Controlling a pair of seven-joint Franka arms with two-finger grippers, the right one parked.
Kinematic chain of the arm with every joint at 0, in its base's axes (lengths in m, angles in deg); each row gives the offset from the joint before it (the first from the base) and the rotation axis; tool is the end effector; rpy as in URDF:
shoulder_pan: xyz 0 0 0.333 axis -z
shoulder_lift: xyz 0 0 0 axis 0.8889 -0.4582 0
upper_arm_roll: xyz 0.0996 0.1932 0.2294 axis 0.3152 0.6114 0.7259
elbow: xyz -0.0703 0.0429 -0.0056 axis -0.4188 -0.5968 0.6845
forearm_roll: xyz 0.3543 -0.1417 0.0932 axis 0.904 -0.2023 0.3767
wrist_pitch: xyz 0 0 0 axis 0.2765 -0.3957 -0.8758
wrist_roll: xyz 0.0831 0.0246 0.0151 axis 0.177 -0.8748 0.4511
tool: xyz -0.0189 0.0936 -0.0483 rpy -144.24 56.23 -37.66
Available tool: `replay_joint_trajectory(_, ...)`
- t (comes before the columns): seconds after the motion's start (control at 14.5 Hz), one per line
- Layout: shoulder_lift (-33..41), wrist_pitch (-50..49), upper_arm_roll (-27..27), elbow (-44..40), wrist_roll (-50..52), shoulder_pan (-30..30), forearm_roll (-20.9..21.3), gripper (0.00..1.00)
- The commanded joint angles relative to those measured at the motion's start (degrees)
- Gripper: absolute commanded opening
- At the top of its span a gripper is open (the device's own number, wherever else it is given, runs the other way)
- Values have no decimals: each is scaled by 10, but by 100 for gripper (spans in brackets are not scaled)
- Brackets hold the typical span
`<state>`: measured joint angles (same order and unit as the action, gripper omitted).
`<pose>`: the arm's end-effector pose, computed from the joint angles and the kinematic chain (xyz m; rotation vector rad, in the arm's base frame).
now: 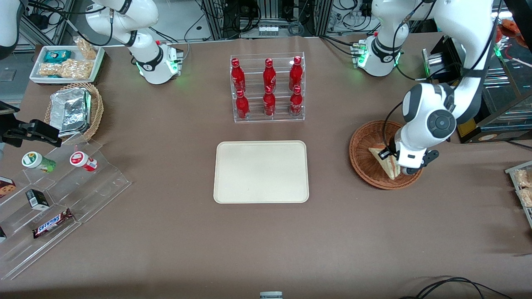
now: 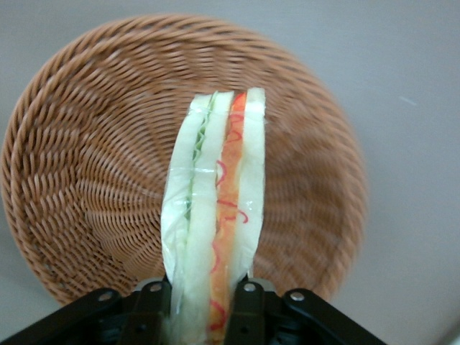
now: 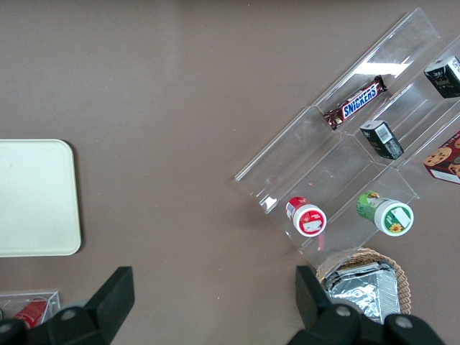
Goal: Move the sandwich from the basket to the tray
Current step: 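Lift the sandwich and carry it over the cream tray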
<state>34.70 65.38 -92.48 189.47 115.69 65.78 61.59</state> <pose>0.5233 -0.1031 0.3066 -3.0164 -0.6575 0.2338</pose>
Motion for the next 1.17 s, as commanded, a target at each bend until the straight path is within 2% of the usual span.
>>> replay_joint_trajectory(0.0, -4, -97, -22, -92, -33, 59, -4, 2)
replay_joint_trajectory(0.21, -44, -126, -23, -166, -40, 134, 4, 1)
replay_joint_trajectory(0.48, -155, -122, -23, -278, 4, 237, 2, 2)
replay_joint_trajectory(0.76, -235, -67, -27, -328, 13, 285, -4, 4)
replay_joint_trajectory(0.97, -287, 8, -27, -351, 52, 306, -1, 4)
replay_joint_trajectory(1.1, -321, 14, -27, -385, 54, 319, 4, 5)
